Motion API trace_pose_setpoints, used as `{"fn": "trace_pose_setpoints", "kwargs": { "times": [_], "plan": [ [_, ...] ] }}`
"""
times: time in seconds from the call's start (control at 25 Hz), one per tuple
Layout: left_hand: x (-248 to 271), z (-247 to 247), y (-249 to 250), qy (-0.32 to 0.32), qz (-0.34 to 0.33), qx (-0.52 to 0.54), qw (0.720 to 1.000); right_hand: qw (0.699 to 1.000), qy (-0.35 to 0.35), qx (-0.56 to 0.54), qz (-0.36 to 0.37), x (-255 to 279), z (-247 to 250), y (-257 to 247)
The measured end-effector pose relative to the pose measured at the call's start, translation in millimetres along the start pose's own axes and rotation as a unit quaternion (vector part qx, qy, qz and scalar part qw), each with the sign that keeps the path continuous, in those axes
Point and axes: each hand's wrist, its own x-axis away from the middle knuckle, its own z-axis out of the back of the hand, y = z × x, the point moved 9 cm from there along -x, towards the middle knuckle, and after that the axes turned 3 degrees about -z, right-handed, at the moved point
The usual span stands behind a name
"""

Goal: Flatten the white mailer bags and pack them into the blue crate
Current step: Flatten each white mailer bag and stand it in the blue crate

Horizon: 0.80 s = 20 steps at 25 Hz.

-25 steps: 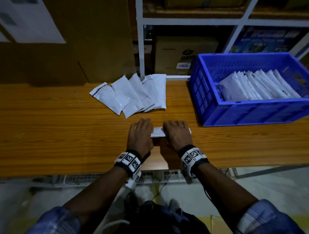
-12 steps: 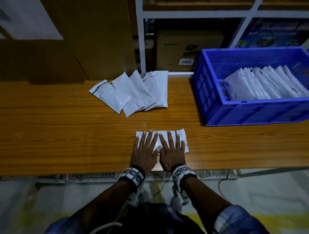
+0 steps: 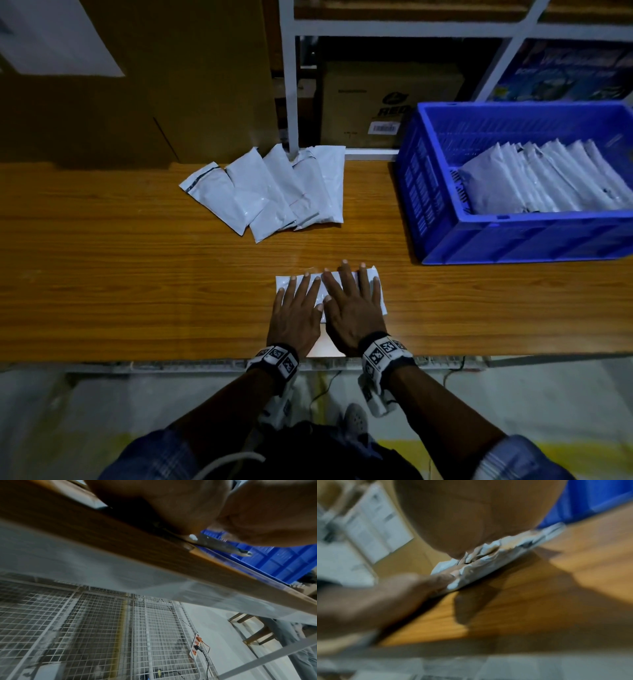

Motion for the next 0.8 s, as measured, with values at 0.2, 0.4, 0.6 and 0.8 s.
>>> {"fn": "trace_pose_setpoints", "kwargs": {
  "times": [0.2, 0.4, 0.6, 0.8],
  "plan": [
    [4, 2, 1, 0.007, -0.006, 0.014, 1.000, 1.000, -0.022, 0.001, -0.007, 0, -24, 6],
    [6, 1, 3, 0.000, 0.000, 0.004, 1.000, 1.000, -0.026, 0.007, -0.005, -2, -25, 7],
    [6, 9, 16, 0.023, -0.004, -0.029, 0.999, 0.997, -0.075, 0.017, -0.004, -9, -26, 12],
    [11, -6, 15, 0.004, 0.016, -0.008, 1.000, 0.994, -0.099, -0.039, 0.017, -11, -14, 12]
  ]
}}
